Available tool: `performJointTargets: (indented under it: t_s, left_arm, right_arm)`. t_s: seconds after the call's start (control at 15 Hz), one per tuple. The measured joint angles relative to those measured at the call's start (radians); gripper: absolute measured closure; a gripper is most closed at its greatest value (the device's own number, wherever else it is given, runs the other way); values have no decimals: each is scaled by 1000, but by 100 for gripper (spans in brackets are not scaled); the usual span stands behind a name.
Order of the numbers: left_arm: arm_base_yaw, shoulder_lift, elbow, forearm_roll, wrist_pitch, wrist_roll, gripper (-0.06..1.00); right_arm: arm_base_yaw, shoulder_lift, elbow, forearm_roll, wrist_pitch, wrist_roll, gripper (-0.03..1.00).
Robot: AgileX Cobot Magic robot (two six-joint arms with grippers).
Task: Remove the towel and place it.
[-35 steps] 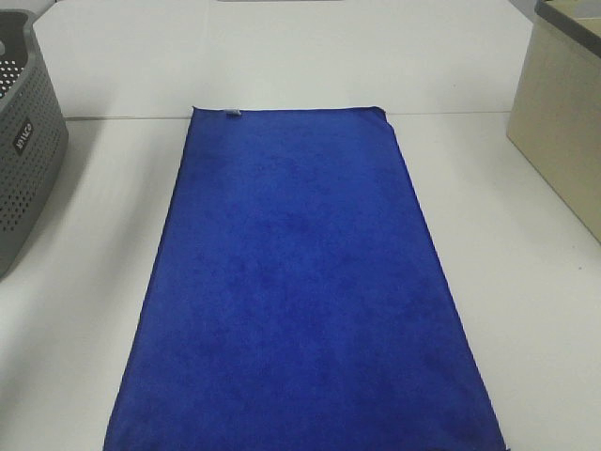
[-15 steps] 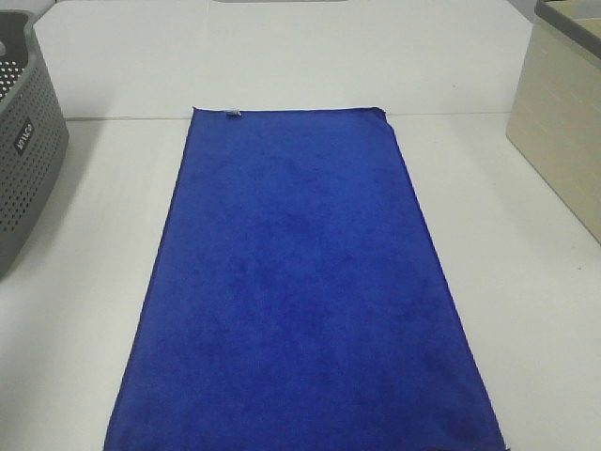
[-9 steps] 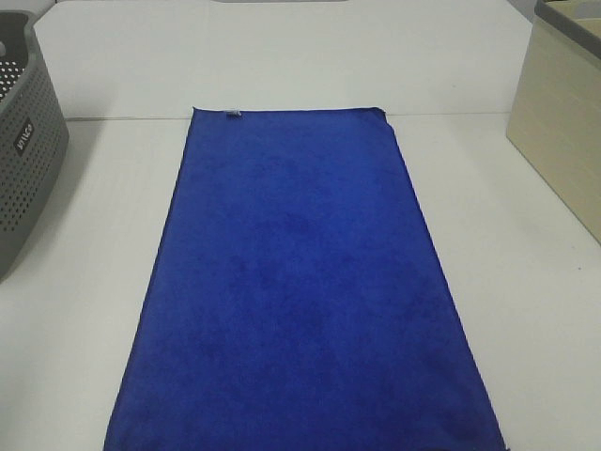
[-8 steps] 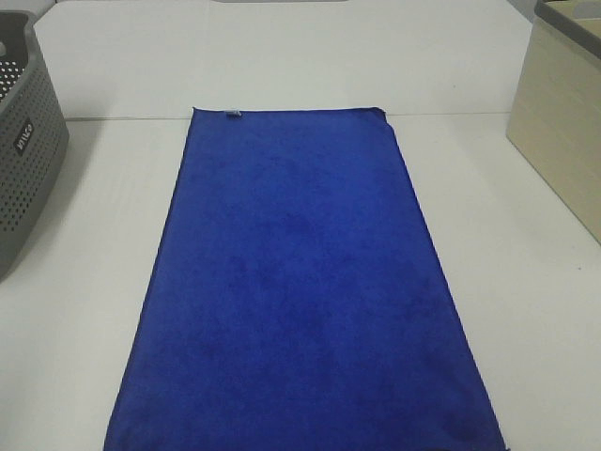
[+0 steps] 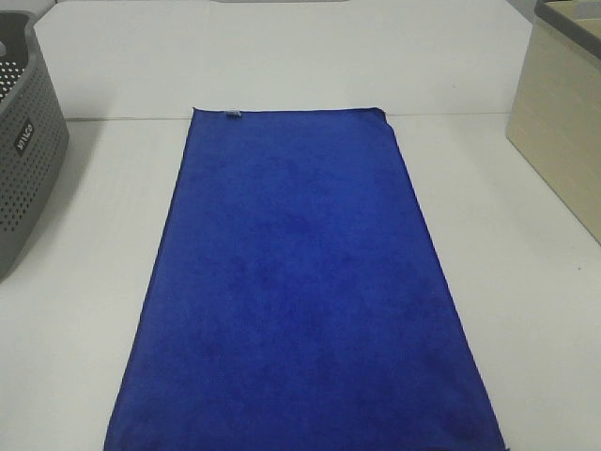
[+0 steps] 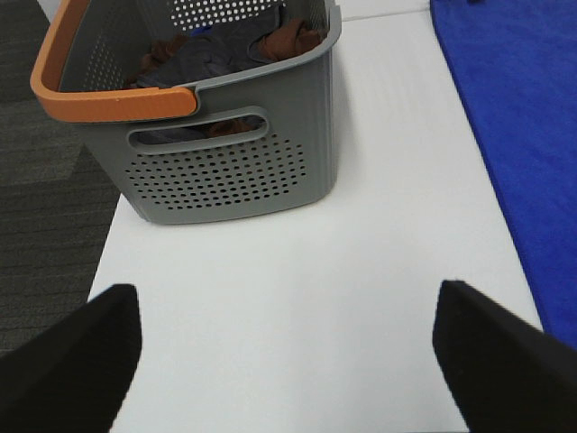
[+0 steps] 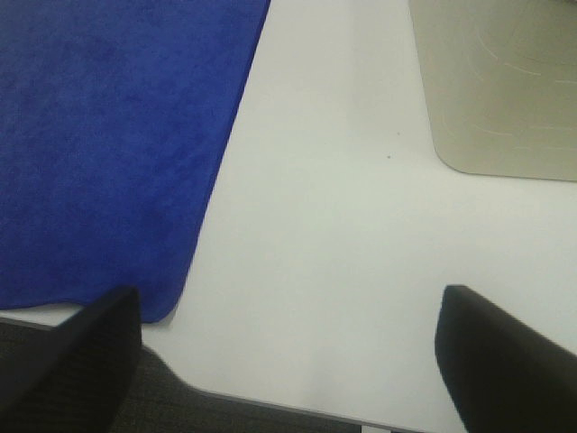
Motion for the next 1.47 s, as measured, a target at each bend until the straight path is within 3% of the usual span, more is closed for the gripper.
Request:
performJointTargets:
  t_s: [0.13,0.33,0.47,1.0,1.2,1.47]
  left_arm:
    - [0,-24,24,-35,7,6,11]
    - [0,-26,85,-159,7,84,11]
    - [0,-26,117,-225,-74,140,11]
    - [3,-26,140,-241,-131,117,11]
    - [68,-26,140,-244,-131,117,11]
    - [79,-26,140,-244,-131,117,11]
  right_arm:
    - [0,-8,21,1,2,-1,11]
    - [0,-8,59,15,-35,-1,11]
    - [0,-8,60,20,-43,-1,11]
    - [0,-8,60,23,-43,-1,11]
    - [0,-8,60,23,-43,-1,11]
    - [0,-8,60,23,-43,-1,11]
